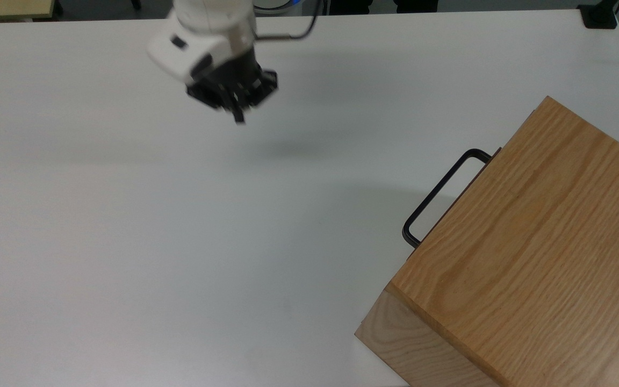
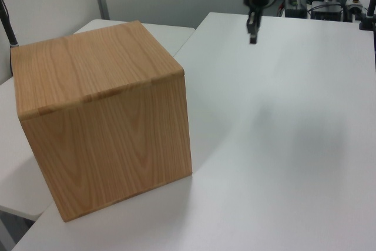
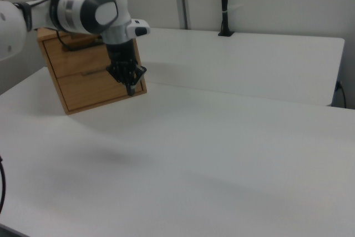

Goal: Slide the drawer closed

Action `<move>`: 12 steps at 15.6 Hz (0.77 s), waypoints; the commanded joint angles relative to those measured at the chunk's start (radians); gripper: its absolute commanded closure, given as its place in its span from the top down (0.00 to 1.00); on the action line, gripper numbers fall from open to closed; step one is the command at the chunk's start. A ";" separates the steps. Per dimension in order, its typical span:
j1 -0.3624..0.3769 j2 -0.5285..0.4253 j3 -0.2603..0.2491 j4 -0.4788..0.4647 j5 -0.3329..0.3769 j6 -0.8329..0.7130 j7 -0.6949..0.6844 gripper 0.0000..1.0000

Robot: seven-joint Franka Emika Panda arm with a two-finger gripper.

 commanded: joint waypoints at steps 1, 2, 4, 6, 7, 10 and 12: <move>-0.003 -0.125 -0.017 -0.047 -0.045 -0.143 0.113 0.00; -0.003 -0.162 -0.019 -0.066 -0.044 -0.155 0.115 0.00; 0.004 -0.232 -0.031 -0.111 -0.030 -0.152 0.118 0.00; 0.030 -0.277 -0.039 -0.145 -0.029 -0.151 0.159 0.00; 0.037 -0.283 -0.039 -0.148 -0.029 -0.151 0.187 0.00; 0.035 -0.279 -0.039 -0.136 -0.030 -0.155 0.221 0.57; 0.031 -0.265 -0.040 -0.120 -0.030 -0.148 0.219 0.78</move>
